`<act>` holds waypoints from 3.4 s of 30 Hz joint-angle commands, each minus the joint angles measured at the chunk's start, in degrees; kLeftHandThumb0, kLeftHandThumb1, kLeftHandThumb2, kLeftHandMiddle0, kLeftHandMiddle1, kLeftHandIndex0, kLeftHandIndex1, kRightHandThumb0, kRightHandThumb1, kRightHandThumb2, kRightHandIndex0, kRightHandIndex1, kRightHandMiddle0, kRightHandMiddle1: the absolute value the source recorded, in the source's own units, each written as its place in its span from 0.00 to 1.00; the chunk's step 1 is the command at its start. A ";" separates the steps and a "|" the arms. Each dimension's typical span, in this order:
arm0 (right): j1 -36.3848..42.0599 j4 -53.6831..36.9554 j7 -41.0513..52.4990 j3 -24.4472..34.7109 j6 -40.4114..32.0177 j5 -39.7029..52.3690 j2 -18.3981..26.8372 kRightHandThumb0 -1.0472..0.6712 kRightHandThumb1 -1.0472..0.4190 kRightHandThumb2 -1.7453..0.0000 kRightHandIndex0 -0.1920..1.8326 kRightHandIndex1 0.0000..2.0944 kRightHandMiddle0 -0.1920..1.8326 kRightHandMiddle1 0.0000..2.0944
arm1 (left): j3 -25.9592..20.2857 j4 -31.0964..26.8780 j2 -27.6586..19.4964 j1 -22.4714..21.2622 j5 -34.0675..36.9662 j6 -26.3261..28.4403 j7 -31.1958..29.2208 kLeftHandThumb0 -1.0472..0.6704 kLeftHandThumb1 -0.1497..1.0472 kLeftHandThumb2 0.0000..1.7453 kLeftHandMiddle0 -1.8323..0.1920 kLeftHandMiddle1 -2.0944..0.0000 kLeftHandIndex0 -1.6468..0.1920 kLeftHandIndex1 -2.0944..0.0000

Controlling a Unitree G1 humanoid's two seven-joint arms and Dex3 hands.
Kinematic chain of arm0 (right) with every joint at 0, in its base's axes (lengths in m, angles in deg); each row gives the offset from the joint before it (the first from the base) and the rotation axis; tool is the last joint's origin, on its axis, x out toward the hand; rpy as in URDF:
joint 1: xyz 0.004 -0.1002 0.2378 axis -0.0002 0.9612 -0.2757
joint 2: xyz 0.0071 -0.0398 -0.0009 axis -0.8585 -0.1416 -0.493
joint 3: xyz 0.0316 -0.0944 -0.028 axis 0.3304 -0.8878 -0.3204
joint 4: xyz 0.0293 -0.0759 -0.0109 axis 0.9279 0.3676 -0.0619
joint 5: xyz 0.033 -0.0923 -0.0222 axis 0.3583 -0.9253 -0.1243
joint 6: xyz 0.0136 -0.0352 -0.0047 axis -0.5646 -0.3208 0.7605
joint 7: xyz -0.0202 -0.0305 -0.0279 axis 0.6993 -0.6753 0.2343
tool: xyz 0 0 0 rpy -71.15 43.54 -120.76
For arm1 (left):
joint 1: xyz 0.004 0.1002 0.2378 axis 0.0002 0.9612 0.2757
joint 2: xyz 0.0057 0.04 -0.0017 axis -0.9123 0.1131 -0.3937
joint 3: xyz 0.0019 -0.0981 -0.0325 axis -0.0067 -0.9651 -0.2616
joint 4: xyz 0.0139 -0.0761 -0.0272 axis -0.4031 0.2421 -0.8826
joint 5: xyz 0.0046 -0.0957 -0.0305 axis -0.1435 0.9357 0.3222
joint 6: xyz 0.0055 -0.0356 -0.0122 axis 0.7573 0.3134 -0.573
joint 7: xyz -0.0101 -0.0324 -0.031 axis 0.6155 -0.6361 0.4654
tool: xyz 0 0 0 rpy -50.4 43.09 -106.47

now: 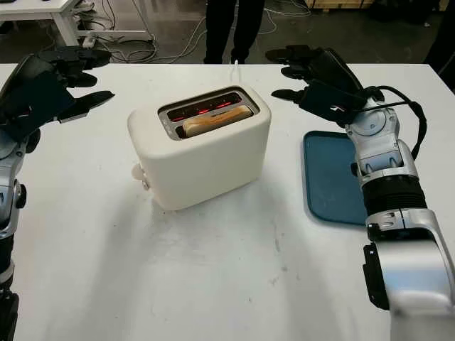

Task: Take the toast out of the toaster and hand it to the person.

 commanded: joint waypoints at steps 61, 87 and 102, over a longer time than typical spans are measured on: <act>0.16 1.43 -0.35 0.19 3.07 0.71 -0.53 0.41 0.09 0.98 0.40 0.00 0.38 0.00 | -0.07 -0.42 -0.08 0.23 -0.16 -0.42 0.09 0.38 0.89 0.09 0.80 0.63 0.61 0.98; 0.37 0.79 -0.04 0.15 2.19 0.88 -0.75 0.41 0.09 0.98 0.40 0.00 0.38 0.00 | -0.01 -0.64 0.09 0.39 -0.02 -0.27 0.02 0.39 0.89 0.09 0.80 0.63 0.61 0.98; -3.45 1.08 0.19 4.42 7.70 6.50 -1.09 0.40 0.10 1.00 0.42 0.01 0.40 0.01 | -0.27 0.11 0.16 0.46 0.29 -2.17 0.23 0.39 0.89 0.09 0.80 0.62 0.60 0.98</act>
